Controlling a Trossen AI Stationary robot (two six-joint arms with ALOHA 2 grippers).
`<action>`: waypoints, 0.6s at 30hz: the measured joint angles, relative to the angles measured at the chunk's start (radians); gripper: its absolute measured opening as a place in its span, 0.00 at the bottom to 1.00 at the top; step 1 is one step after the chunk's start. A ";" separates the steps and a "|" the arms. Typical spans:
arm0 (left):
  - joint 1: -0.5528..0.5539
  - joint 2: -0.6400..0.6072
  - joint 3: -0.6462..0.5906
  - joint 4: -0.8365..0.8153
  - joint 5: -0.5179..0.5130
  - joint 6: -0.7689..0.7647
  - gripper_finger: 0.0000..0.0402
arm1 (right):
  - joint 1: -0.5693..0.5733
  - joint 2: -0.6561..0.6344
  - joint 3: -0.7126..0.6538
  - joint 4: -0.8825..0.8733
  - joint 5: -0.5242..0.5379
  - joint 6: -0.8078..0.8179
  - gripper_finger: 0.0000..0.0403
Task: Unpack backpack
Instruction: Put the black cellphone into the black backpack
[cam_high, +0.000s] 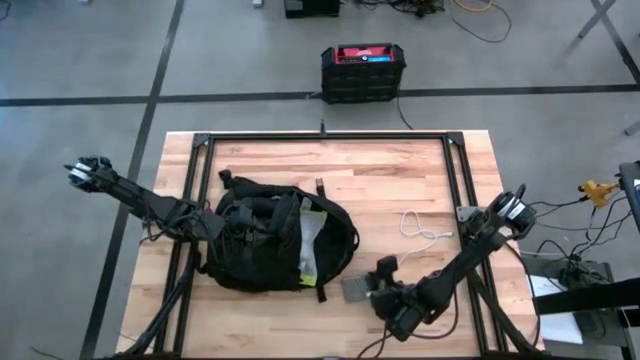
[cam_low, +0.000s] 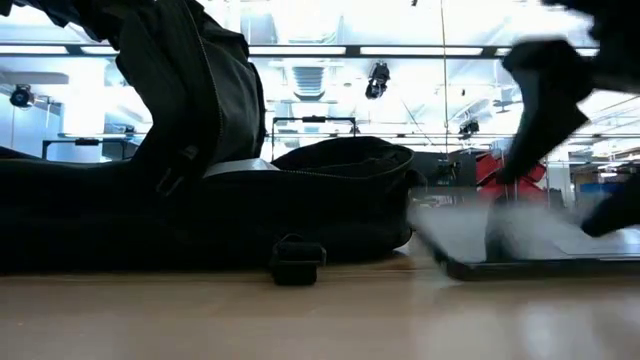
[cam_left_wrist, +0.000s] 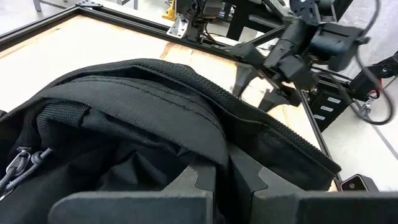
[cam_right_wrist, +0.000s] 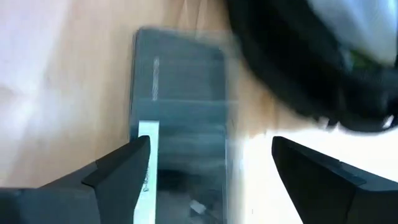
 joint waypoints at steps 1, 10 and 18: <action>0.000 0.000 0.000 0.000 0.000 0.000 0.00 | -0.002 0.004 0.023 -0.005 0.011 -0.026 0.77; 0.000 0.001 0.000 -0.001 0.021 -0.002 0.00 | -0.093 0.021 0.088 -0.013 -0.238 -0.089 0.58; 0.000 0.027 0.002 0.000 0.031 -0.004 0.00 | -0.196 0.014 0.045 -0.012 -0.454 0.008 0.64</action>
